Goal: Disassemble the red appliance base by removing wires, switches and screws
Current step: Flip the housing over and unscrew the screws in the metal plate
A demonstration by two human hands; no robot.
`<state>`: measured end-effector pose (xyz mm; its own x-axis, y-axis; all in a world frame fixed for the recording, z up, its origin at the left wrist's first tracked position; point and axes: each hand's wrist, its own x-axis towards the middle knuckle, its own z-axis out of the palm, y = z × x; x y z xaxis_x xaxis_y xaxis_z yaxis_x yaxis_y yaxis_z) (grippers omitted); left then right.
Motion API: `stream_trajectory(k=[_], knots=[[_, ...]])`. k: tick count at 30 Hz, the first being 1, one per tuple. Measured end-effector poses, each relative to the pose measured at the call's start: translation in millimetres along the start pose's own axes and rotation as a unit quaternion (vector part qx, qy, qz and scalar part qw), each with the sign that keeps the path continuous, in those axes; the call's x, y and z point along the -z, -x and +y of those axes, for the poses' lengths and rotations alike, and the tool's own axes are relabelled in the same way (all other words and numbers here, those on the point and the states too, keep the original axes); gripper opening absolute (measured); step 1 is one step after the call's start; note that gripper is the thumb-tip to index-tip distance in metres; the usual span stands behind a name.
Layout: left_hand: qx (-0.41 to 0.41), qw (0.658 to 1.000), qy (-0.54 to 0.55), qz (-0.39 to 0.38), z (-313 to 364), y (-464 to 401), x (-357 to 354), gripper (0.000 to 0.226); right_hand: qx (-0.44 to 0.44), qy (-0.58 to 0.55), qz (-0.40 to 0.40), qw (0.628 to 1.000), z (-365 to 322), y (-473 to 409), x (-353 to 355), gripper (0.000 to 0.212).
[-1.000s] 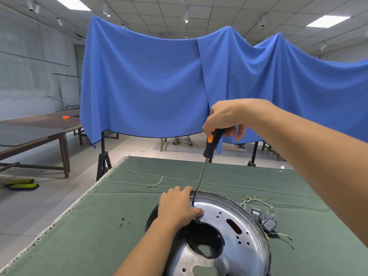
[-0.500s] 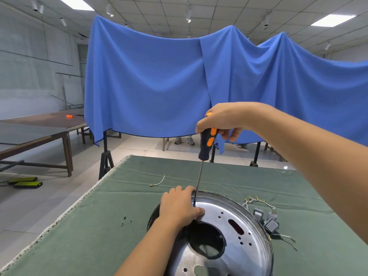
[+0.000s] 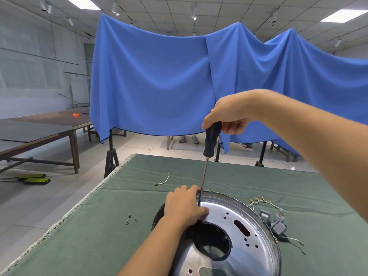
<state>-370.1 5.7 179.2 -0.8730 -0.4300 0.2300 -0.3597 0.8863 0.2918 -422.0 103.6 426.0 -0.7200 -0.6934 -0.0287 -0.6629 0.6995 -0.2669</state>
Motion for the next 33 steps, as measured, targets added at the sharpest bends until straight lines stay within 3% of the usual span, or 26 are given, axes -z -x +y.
stream_trajectory(k=[3,6,9,12,16,18,21,23,28,33], knots=[[0.001,1.000,0.002,0.001,0.3,-0.2,0.2,0.059,-0.009,0.006,-0.018,1.000,4.9,5.5,1.7,0.016],[0.002,1.000,0.005,0.002,0.8,0.2,0.7,0.059,-0.039,0.041,0.007,0.998,3.8,6.9,-3.0,0.039],[0.001,1.000,0.007,0.004,1.1,1.5,1.8,0.058,-0.024,-0.001,0.079,0.997,0.2,1.6,-14.2,0.058],[0.002,1.000,0.007,-0.002,1.1,1.1,2.5,0.059,0.008,-0.001,0.144,0.990,-2.9,-6.8,-22.7,0.035],[0.004,1.000,0.010,-0.007,1.3,-0.9,1.8,0.061,0.006,-0.035,0.067,0.997,-8.3,-2.9,-10.9,0.013],[0.004,1.000,0.012,-0.007,1.4,-1.6,1.7,0.062,-0.008,-0.029,0.049,0.998,-7.5,0.3,-11.1,0.021],[0.003,1.000,0.017,-0.004,1.2,-1.2,1.8,0.061,-0.035,0.107,0.149,0.982,-1.8,0.8,-20.0,0.045],[0.001,1.000,0.015,-0.001,0.8,-0.6,1.9,0.060,-0.036,0.149,0.184,0.971,0.9,-2.5,-21.8,0.039],[0.002,1.000,0.019,-0.005,1.4,-1.3,0.3,0.059,0.006,-0.014,-0.008,1.000,-0.7,8.3,1.5,0.008],[0.001,1.000,0.015,-0.003,1.4,-1.7,0.3,0.060,-0.017,0.012,0.015,1.000,1.5,6.1,-6.9,0.032]])
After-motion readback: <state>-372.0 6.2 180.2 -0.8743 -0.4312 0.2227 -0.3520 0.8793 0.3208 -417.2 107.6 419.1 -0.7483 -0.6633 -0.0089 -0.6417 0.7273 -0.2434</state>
